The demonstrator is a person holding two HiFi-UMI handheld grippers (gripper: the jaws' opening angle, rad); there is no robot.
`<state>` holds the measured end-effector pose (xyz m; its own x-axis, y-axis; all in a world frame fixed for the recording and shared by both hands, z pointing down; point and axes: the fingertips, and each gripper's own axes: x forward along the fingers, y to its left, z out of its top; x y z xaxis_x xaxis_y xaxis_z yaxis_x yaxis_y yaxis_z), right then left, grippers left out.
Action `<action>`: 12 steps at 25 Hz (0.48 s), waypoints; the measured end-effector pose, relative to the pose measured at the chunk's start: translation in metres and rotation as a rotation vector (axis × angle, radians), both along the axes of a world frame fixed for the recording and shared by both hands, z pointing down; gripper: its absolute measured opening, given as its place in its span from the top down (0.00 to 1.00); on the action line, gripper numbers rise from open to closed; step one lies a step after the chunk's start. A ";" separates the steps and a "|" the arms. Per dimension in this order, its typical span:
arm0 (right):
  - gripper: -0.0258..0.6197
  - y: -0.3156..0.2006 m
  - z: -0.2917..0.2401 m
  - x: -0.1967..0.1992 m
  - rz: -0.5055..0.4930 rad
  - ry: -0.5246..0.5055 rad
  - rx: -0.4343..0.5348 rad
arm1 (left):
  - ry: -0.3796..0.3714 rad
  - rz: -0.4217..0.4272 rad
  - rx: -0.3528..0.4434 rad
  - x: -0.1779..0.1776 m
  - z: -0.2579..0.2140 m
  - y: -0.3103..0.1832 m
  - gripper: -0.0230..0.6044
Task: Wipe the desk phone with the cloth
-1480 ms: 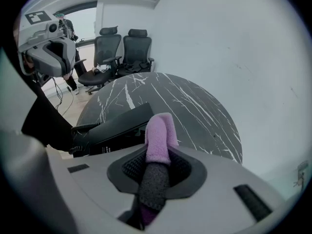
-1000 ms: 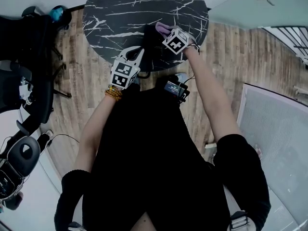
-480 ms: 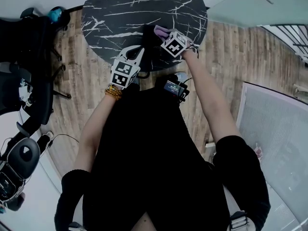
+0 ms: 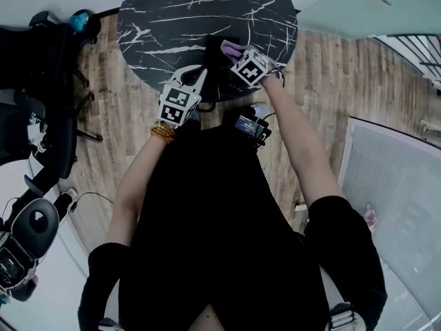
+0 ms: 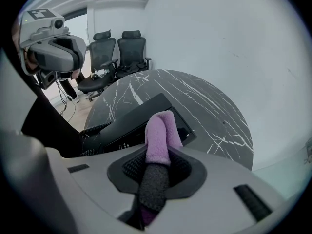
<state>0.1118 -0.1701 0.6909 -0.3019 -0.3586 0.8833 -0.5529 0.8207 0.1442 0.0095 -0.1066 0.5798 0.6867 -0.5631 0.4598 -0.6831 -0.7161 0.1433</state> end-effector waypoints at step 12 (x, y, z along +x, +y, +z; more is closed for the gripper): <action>0.83 0.010 0.006 0.000 0.058 -0.020 -0.021 | -0.009 0.018 -0.010 0.000 0.004 0.006 0.93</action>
<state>0.1115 -0.1603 0.6972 -0.2984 -0.3576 0.8849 -0.6022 0.7899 0.1161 0.0098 -0.1010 0.5834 0.6926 -0.5456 0.4719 -0.6713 -0.7270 0.1446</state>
